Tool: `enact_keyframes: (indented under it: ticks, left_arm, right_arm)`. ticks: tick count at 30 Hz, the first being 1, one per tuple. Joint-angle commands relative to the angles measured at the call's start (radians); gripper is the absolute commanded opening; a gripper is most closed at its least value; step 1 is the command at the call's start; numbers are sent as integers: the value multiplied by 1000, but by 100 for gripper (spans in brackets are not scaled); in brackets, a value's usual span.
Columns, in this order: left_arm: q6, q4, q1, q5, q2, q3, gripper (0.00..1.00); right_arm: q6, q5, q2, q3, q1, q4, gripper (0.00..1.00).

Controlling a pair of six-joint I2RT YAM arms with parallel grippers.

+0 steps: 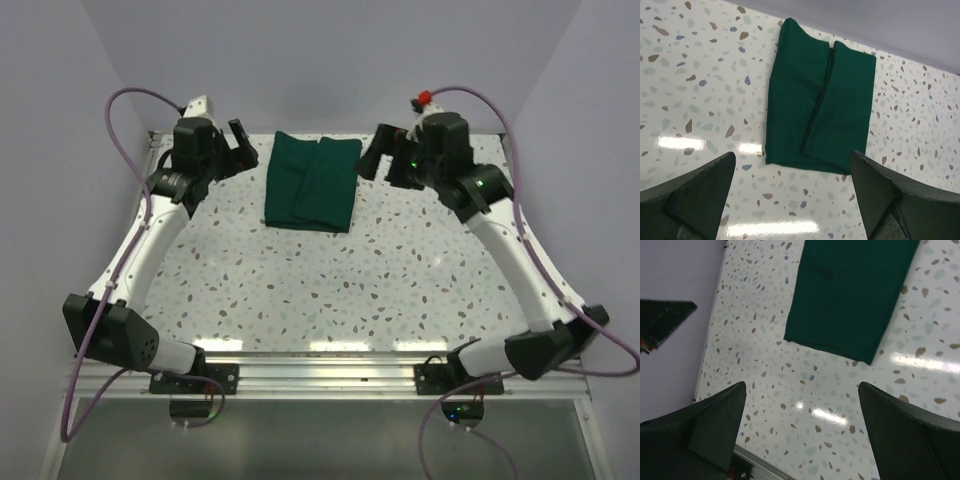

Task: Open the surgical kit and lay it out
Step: Open the surgical kit at the center of the board.

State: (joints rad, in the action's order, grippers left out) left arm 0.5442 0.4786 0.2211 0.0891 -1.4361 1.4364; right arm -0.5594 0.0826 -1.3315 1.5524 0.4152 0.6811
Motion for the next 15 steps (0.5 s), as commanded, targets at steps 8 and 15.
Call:
enact_keyframes:
  ticks: [8, 15]
  left_arm:
    - [-86, 192, 21, -52, 347, -218, 96]
    - [-38, 273, 21, -83, 503, -292, 91]
  right_arm:
    - [10, -260, -612, 604, 284, 331, 97]
    - [-10, -308, -940, 958, 332, 436, 93]
